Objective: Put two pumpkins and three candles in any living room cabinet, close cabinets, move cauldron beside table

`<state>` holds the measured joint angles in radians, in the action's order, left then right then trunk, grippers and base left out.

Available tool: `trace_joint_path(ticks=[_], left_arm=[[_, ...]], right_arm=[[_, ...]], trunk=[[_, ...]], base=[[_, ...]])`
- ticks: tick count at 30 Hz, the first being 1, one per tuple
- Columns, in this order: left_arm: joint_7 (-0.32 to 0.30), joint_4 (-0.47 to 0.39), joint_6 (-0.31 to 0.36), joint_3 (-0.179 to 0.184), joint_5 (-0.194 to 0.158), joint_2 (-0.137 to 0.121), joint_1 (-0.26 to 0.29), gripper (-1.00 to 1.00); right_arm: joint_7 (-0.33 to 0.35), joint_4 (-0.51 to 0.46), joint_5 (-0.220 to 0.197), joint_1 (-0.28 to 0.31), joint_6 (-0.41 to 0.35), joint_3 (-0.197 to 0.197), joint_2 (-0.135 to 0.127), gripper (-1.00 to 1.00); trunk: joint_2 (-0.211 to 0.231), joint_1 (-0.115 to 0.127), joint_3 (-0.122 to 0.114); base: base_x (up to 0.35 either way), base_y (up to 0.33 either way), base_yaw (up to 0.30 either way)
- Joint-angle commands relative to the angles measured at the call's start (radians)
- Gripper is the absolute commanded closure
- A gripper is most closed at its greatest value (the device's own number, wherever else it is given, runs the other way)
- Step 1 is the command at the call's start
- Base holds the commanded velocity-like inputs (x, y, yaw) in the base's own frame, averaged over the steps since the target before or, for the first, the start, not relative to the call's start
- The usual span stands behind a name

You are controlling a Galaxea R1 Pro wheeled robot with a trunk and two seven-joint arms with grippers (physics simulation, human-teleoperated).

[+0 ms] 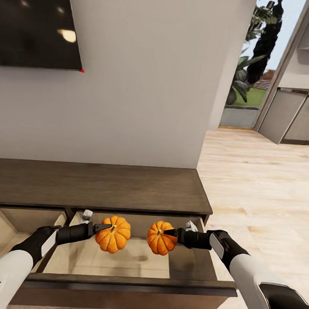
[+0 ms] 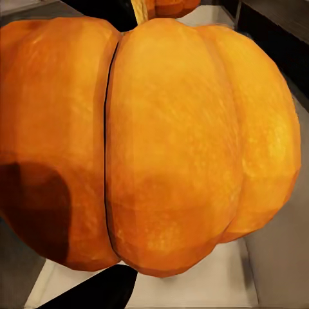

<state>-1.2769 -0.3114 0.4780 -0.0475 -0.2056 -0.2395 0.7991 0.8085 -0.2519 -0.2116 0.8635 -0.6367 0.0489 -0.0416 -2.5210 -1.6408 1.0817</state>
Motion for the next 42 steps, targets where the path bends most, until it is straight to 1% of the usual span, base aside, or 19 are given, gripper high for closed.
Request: trace_joint_path(ticks=[1,19,20,21,24,29,37,40,41,42], left_arm=[[-0.001,0.000,0.001,-0.002,-0.001,0.000,0.000,1.00],[-0.001,0.000,0.001,-0.002,-0.001,0.000,0.000,1.00],[0.006,-0.006,0.006,-0.007,-0.006,0.003,0.002,1.00],[0.012,-0.012,0.000,-0.005,-0.006,-0.003,-0.001,1.00],[0.004,-0.028,-0.002,-0.002,-0.002,-0.001,-0.008,1.00],[0.004,-0.057,0.006,-0.002,0.001,0.002,-0.009,1.00],[0.007,-0.059,0.012,0.003,0.004,0.006,-0.009,1.00],[0.026,-0.058,0.017,0.004,0.003,0.006,-0.009,1.00],[0.148,-0.057,0.017,0.003,0.002,0.006,-0.009,1.00],[0.159,-0.058,0.018,0.004,0.001,0.007,-0.009,1.00]], right_arm=[[0.003,0.000,-0.005,0.000,-0.003,0.002,0.000,1.00],[0.003,-0.003,0.005,0.000,-0.003,0.001,0.000,1.00],[-0.006,-0.009,0.004,0.006,-0.006,0.005,0.001,1.00],[-0.008,-0.011,0.005,0.011,-0.001,0.004,-0.003,1.00],[0.006,-0.009,0.004,0.014,0.000,0.003,-0.003,1.00],[0.002,-0.007,0.002,0.014,-0.004,0.002,0.003,1.00],[-0.012,0.005,0.004,0.014,-0.008,-0.001,0.003,1.00],[-0.029,0.009,0.003,0.014,-0.009,0.000,0.000,1.00],[-0.082,0.009,0.002,0.014,-0.009,0.000,-0.001,1.00],[-0.085,0.009,0.002,0.014,-0.009,0.000,0.000,1.00]], trunk=[[0.000,0.000,0.004],[-0.005,-0.008,0.074],[-0.005,-0.009,0.073],[-0.005,-0.009,0.073],[-0.005,-0.009,0.073],[-0.005,-0.009,0.073],[-0.005,-0.009,0.073],[-0.005,-0.009,0.073],[-0.005,-0.009,0.073],[-0.005,-0.009,0.073]], base=[[0.000,0.000,0.000],[0.000,0.000,0.000],[0.000,0.000,0.000],[0.000,0.000,0.000],[0.000,0.000,0.000],[0.000,0.000,0.000],[0.000,0.000,0.000],[0.000,0.000,0.000],[0.000,0.000,0.000],[0.000,0.000,0.000]])
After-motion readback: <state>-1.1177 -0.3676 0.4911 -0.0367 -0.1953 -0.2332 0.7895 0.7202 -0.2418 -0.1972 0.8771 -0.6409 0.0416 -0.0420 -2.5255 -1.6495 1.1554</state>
